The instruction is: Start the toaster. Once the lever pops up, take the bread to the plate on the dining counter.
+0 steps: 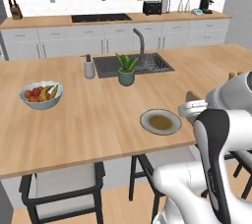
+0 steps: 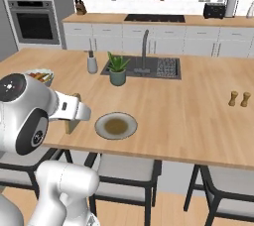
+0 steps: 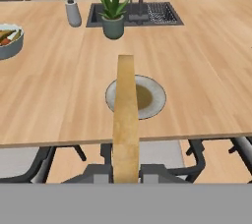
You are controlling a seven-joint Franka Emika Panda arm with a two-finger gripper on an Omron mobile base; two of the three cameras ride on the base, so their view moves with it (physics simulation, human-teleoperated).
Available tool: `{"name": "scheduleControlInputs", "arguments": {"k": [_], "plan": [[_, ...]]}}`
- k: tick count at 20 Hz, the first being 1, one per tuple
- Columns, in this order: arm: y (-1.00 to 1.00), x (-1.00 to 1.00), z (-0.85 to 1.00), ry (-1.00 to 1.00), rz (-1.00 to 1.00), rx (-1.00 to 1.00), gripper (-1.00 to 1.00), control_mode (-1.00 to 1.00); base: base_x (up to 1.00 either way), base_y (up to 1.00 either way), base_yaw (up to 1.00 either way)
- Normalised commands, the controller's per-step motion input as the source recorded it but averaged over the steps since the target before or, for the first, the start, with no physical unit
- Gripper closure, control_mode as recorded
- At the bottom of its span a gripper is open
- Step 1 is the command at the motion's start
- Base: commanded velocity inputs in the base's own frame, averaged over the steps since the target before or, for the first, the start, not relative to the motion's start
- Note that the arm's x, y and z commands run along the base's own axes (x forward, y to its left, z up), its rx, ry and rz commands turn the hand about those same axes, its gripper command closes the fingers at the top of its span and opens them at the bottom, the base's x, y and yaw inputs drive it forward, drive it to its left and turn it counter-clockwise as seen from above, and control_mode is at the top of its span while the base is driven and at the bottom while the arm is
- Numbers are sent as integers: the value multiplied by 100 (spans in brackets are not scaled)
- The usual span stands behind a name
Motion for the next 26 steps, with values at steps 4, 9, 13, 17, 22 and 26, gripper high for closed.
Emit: {"name": "scheduleControlInputs", "arguments": {"k": [4,9,13,17,22,26], "plan": [[0,0,0,0,0,0,100,100,47,0,4],[0,0,0,0,0,0,100,100,49,0,3],[0,0,0,0,0,0,100,100,40,0,3],[-5,27,-4,0,2,2,100,-100,21,0,2],[-35,89,-15,4,2,13,100,-100,0,0,0],[-54,94,-37,7,5,18,100,-100,0,0,0]]}}
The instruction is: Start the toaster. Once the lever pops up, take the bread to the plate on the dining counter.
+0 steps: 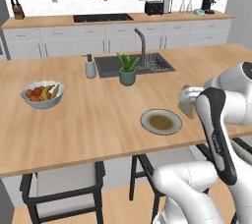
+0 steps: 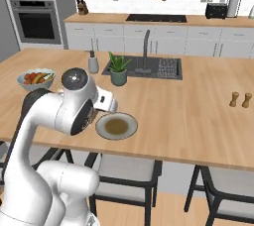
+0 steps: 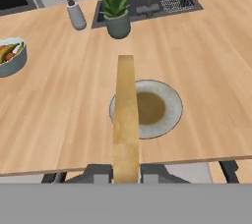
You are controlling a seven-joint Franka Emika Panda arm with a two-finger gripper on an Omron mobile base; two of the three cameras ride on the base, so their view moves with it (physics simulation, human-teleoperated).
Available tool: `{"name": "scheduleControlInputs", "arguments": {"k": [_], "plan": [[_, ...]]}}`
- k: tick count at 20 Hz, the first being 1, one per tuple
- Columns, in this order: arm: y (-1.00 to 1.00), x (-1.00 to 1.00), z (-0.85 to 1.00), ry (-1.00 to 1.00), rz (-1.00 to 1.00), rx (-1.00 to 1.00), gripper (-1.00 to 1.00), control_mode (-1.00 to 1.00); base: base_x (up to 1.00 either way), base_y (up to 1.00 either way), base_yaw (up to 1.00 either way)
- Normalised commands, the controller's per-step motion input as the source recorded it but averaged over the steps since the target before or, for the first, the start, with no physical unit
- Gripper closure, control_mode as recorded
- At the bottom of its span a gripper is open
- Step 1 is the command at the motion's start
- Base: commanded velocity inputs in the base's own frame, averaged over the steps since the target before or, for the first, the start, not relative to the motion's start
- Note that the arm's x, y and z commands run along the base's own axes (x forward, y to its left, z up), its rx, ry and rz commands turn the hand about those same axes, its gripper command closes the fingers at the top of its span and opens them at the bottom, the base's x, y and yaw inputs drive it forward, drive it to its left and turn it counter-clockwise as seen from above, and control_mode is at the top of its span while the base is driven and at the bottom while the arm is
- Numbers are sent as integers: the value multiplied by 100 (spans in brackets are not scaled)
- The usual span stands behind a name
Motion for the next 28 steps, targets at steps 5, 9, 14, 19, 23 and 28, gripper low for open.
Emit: {"name": "scheduleControlInputs", "arguments": {"k": [5,9,14,19,23,28], "plan": [[-9,90,-50,9,4,11,100,-100,0,0,0],[0,86,-45,16,6,6,100,-100,0,0,0],[0,55,-40,17,8,4,100,-100,0,0,0],[0,38,-45,13,7,3,100,-100,0,0,0],[0,34,-41,10,3,1,100,-100,0,0,0],[2,26,-30,9,1,0,100,-100,0,0,0]]}}
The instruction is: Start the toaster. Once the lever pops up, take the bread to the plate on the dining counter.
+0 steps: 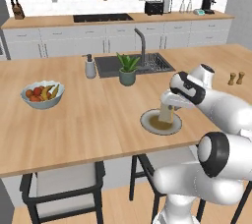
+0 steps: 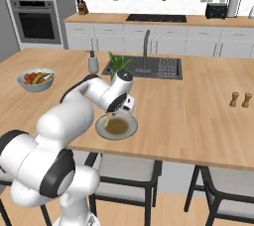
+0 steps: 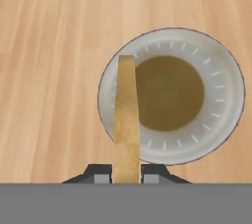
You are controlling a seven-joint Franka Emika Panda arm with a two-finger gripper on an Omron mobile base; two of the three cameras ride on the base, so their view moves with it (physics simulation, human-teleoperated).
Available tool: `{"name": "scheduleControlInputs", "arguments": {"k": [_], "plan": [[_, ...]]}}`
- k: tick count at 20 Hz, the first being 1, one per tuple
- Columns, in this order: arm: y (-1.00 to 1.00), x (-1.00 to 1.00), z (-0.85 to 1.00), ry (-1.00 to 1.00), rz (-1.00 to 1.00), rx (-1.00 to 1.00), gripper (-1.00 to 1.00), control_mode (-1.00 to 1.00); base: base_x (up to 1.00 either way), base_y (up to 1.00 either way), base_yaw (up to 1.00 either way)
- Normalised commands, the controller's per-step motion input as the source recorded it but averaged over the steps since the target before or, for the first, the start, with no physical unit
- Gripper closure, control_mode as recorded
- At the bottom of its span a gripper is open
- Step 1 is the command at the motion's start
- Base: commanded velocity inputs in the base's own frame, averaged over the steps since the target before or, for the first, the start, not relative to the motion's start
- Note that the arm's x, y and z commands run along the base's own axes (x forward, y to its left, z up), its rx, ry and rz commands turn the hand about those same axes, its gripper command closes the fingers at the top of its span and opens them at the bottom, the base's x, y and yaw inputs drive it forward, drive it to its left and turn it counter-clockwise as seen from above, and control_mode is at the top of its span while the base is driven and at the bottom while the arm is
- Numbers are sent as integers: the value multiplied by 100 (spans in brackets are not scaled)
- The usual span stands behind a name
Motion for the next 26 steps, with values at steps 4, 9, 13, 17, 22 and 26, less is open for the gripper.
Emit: {"name": "scheduleControlInputs", "arguments": {"k": [4,9,13,17,22,26], "plan": [[9,1,-14,2,2,2,100,-100,0,0,0],[19,7,-13,0,1,3,100,-100,0,0,0],[20,19,-16,0,0,4,100,-100,0,0,0],[3,39,-8,0,0,6,100,-100,0,0,0],[0,31,-11,0,0,9,100,-100,0,0,0],[0,18,-29,0,0,6,100,-100,0,0,0]]}}
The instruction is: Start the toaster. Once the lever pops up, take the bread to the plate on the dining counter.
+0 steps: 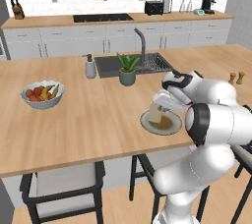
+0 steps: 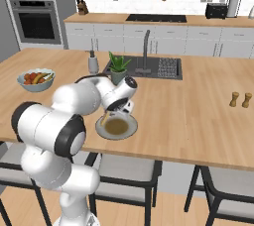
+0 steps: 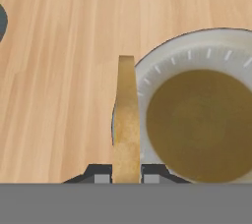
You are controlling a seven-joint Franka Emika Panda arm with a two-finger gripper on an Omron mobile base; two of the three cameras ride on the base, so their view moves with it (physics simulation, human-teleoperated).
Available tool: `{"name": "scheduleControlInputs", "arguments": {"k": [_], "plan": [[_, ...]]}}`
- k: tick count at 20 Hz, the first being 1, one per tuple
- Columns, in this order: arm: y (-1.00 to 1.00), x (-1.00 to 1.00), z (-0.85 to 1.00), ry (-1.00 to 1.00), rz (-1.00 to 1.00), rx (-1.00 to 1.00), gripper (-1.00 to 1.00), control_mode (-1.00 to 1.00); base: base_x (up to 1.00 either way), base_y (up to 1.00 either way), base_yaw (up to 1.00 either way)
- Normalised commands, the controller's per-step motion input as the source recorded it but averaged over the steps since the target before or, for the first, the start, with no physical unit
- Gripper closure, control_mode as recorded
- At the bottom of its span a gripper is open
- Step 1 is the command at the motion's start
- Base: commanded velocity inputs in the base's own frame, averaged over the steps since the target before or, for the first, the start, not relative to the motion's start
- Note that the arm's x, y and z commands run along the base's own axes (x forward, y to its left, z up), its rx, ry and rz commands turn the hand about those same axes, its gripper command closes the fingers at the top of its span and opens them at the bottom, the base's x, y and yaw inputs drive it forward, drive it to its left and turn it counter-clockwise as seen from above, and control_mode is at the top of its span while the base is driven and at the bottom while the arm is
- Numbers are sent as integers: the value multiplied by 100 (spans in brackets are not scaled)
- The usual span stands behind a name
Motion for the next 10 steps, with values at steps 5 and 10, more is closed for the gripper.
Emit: {"name": "scheduleControlInputs", "arguments": {"k": [5,10], "plan": [[-1,7,-31,0,0,5,100,-100,0,0,0],[-2,0,-20,-1,0,2,100,-100,0,0,0]]}}
